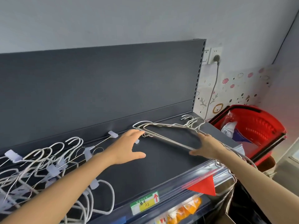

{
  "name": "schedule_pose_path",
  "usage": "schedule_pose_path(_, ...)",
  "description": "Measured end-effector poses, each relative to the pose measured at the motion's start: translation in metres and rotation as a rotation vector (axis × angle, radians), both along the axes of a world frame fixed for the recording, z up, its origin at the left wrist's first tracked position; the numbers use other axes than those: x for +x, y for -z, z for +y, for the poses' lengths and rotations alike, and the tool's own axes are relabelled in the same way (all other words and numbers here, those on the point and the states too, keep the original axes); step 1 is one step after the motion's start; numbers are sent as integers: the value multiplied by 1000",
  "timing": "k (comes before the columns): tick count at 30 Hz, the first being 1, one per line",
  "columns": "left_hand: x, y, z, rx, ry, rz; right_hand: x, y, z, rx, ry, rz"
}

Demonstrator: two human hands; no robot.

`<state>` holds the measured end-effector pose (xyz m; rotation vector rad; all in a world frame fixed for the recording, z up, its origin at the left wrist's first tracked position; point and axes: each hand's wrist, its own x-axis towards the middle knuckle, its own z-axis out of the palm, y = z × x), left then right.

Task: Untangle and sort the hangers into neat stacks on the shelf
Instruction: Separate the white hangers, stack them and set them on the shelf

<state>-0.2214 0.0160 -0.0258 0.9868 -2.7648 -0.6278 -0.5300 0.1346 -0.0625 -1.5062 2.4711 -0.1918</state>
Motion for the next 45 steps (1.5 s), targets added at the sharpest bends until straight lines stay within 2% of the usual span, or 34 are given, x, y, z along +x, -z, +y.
schedule_pose_path(2,-4,-1,1,-21,-10,17,-2,0,0,-55,36,-19)
schedule_pose_path(5,-6,-1,0,-39,-14,34,-3,-5,0,-142,38,55)
schedule_pose_path(8,-5,-4,1,-85,-29,60,2,-17,0,-269,-39,27)
schedule_pose_path(11,-1,-9,3,-252,-68,72,15,-29,0,-381,-174,-13)
schedule_pose_path(14,12,-15,2,-453,-100,-21,37,-38,-5,-435,-321,-7)
schedule_pose_path(17,36,-19,1,-539,-160,-143,66,-45,-12,-433,-469,-10)
schedule_pose_path(26,149,-29,5,-418,-281,-183,176,-54,-40,-448,-658,-104)
schedule_pose_path(35,285,-27,22,-392,-406,-135,306,-55,-62,-303,-770,-55)
schedule_pose_path(45,473,-10,51,-292,-742,-56,460,-52,-83,-568,-755,-231)
